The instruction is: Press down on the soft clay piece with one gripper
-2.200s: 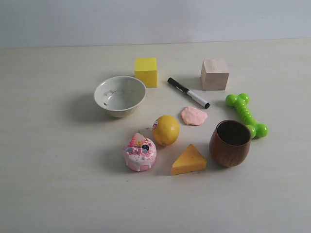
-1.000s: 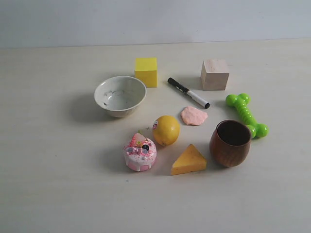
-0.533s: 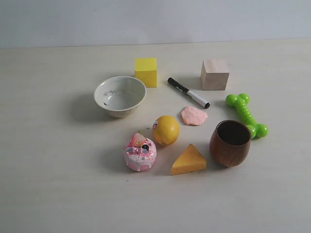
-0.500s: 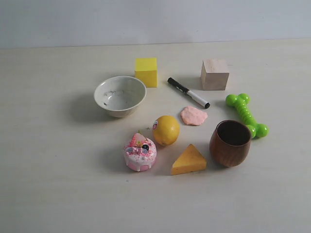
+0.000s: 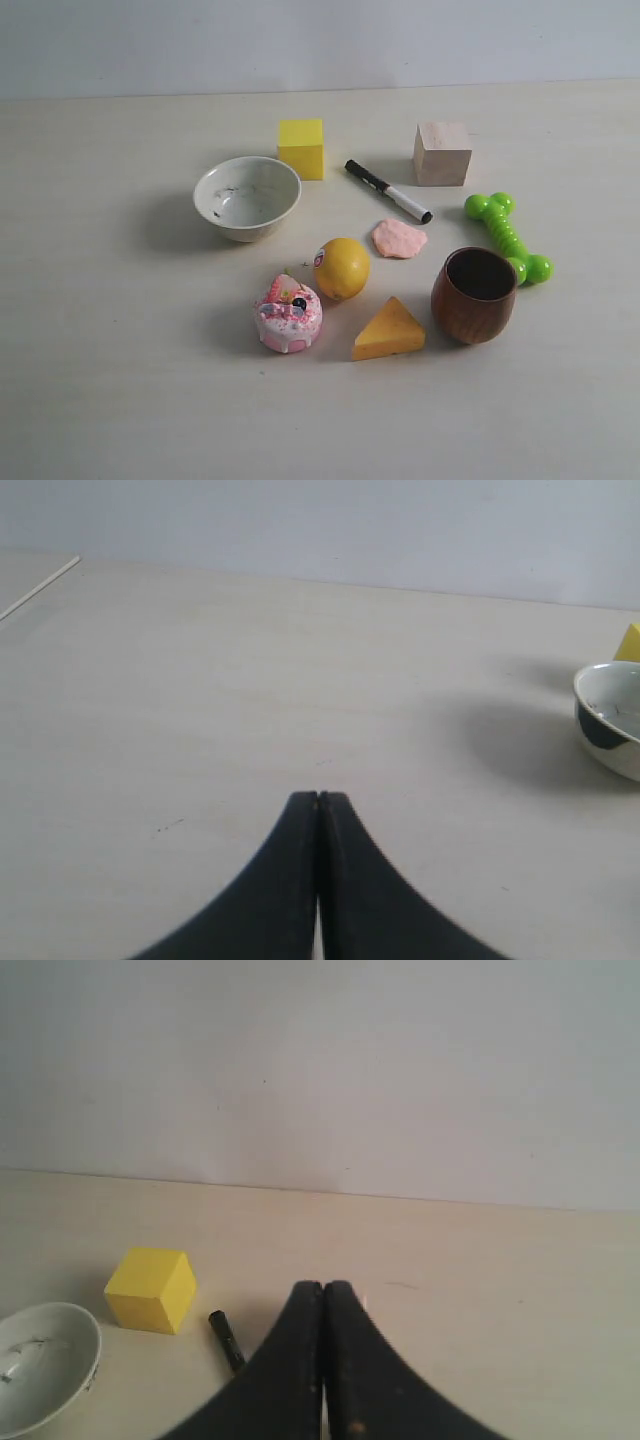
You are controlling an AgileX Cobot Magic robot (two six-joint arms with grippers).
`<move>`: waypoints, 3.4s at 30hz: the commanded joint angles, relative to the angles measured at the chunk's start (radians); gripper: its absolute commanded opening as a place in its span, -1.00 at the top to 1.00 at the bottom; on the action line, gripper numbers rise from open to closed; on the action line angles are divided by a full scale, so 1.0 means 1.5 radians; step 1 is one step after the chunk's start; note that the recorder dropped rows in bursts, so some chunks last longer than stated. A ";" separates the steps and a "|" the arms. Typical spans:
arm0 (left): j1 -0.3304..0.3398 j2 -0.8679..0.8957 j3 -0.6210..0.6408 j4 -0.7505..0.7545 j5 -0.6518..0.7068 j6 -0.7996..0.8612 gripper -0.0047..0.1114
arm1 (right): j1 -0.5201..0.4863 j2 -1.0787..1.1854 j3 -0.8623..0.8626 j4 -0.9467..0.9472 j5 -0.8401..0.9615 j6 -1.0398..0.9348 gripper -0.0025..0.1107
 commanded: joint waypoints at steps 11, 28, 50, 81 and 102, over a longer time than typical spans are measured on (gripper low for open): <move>-0.003 -0.004 -0.002 -0.004 -0.008 -0.002 0.92 | 0.003 0.047 -0.032 0.074 -0.021 -0.012 0.96; -0.003 -0.004 -0.002 -0.004 -0.008 -0.002 0.92 | 0.150 0.424 -0.340 -0.094 0.411 0.125 0.96; -0.003 -0.004 -0.002 -0.004 -0.008 -0.002 0.92 | 0.150 0.687 -0.453 -0.028 0.493 0.295 0.96; -0.003 -0.004 -0.002 -0.004 -0.008 -0.002 0.92 | 0.150 0.790 -0.510 -0.031 0.462 0.370 0.96; -0.003 -0.004 -0.002 -0.004 -0.008 -0.002 0.92 | 0.150 0.812 -0.510 -0.076 0.460 0.392 0.96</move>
